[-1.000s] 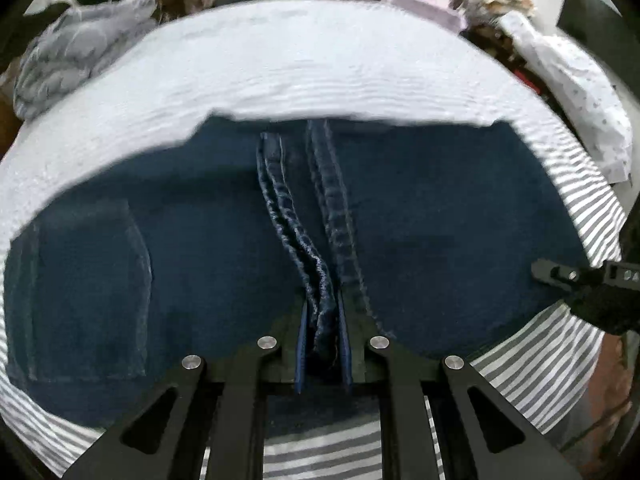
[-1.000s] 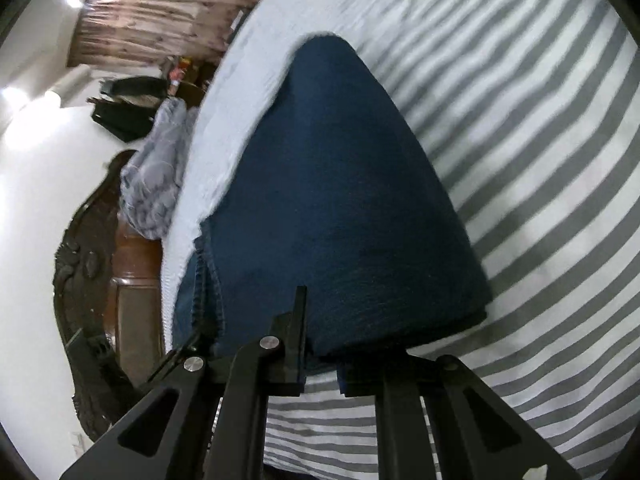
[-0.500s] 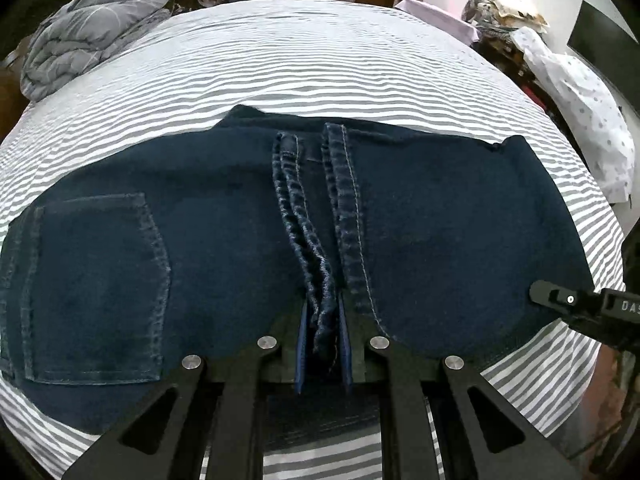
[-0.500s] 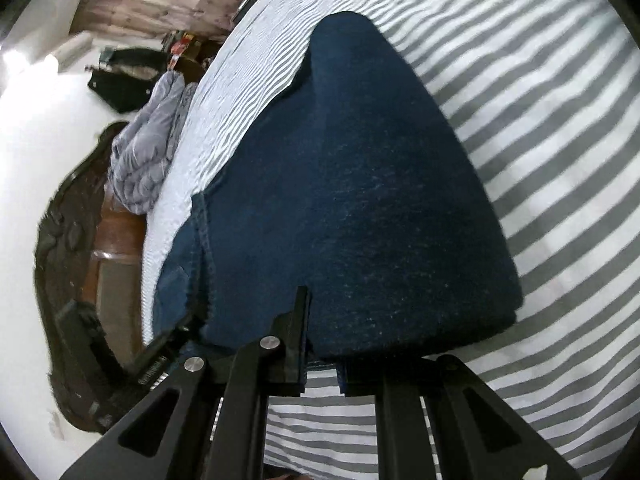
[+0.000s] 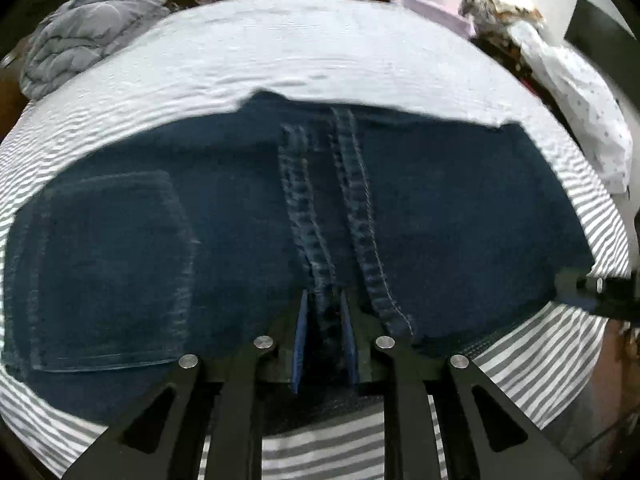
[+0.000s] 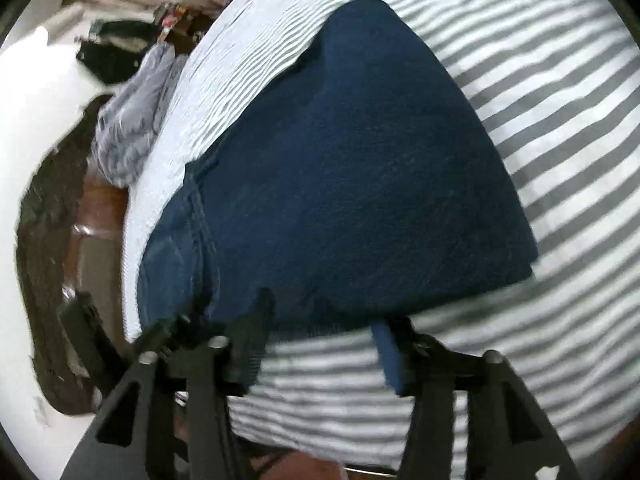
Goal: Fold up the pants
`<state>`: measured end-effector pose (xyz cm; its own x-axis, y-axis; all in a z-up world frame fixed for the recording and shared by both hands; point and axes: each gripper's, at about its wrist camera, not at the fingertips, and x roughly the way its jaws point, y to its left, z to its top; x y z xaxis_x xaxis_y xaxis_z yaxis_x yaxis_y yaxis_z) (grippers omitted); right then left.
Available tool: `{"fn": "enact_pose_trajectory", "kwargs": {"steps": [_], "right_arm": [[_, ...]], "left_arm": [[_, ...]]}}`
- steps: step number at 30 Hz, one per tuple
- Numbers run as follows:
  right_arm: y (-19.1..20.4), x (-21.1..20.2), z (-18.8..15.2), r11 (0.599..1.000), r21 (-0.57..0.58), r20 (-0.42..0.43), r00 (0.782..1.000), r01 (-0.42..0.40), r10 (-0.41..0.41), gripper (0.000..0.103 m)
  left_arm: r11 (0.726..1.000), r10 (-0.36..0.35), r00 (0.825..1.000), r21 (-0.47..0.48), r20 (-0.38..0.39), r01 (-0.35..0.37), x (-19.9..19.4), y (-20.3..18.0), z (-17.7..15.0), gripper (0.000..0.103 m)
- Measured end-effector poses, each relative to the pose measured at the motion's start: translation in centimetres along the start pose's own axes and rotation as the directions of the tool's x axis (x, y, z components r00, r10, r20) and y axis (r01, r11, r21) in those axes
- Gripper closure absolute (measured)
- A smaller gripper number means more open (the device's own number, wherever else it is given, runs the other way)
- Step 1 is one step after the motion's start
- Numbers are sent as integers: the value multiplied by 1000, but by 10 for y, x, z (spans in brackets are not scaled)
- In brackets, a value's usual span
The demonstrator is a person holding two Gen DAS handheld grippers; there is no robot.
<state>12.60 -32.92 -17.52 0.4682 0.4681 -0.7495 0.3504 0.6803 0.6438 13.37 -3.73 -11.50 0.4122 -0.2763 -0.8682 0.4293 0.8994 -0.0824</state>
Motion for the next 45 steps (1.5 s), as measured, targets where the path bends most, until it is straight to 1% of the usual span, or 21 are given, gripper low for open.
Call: {"fn": "enact_pose_trajectory", "kwargs": {"steps": [3,4,6,8,9,12,15,17,19,21,22,23,25,27,29,33,34,37,41,43,45], "right_arm": [[18,-9,-10,996,-86,-33,999,5,-8,55],[26,-16,-12,991,-131,-20,1000,10,-13,55],[35,-28,-10,984,-177,32,999,16,-11,56],[42,-43,0,976,-206,146,989,65,-35,56],[41,-46,6,977,-200,179,983,73,-37,56],[27,-41,26,984,-142,215,973,110,-78,59],[10,-22,31,972,-133,176,970,191,-167,76],[-6,-8,27,961,-134,136,965,244,-226,94],[-26,-2,24,965,-113,127,967,236,-221,103],[-39,-4,26,982,-73,113,980,175,-166,103],[-42,-7,28,987,-54,101,984,152,-146,103],[-40,-9,29,987,-57,96,985,152,-146,101],[-27,-20,32,981,-93,125,979,172,-160,92],[-15,-29,37,972,-134,166,972,192,-169,91],[-4,-32,60,967,-155,201,965,200,-168,86],[0,-23,107,969,-134,233,957,208,-173,84],[-1,-16,121,965,-126,238,952,229,-194,84],[-3,3,138,953,-130,208,948,272,-242,86],[-2,6,132,940,-160,207,941,302,-267,86],[-1,1,120,942,-159,188,945,297,-267,86],[-9,-6,104,940,-164,169,948,298,-271,86]], "left_arm": [[1000,-8,997,1,81,7,-24,6,2,84],[1000,-18,995,1,102,18,-30,6,4,84],[999,-46,991,19,123,44,-35,-4,14,83],[997,-69,989,50,130,63,-32,-20,22,83],[995,-86,988,70,129,78,-27,-31,27,83],[988,-127,987,95,96,118,-8,-56,31,83],[990,-126,992,68,18,125,23,-62,26,83],[992,-104,994,64,-17,105,39,-56,17,83],[985,-147,989,99,30,143,37,-49,6,83],[982,-135,990,141,32,129,35,-53,4,83],[981,-106,994,167,26,100,33,-59,6,83],[982,-92,996,170,23,87,32,-61,9,83],[982,-111,992,157,53,102,24,-67,21,83],[981,-128,988,156,86,113,21,-70,33,81],[982,-118,988,156,95,102,31,-72,50,80],[991,-77,994,112,82,68,59,-65,77,80],[994,-75,995,83,72,69,69,-61,83,80],[994,-108,993,15,46,108,83,-48,86,80],[996,-81,995,53,55,78,82,-51,80,80],[995,-58,997,80,49,54,78,-54,70,80],[994,-69,997,86,43,65,70,-53,59,80]]}}
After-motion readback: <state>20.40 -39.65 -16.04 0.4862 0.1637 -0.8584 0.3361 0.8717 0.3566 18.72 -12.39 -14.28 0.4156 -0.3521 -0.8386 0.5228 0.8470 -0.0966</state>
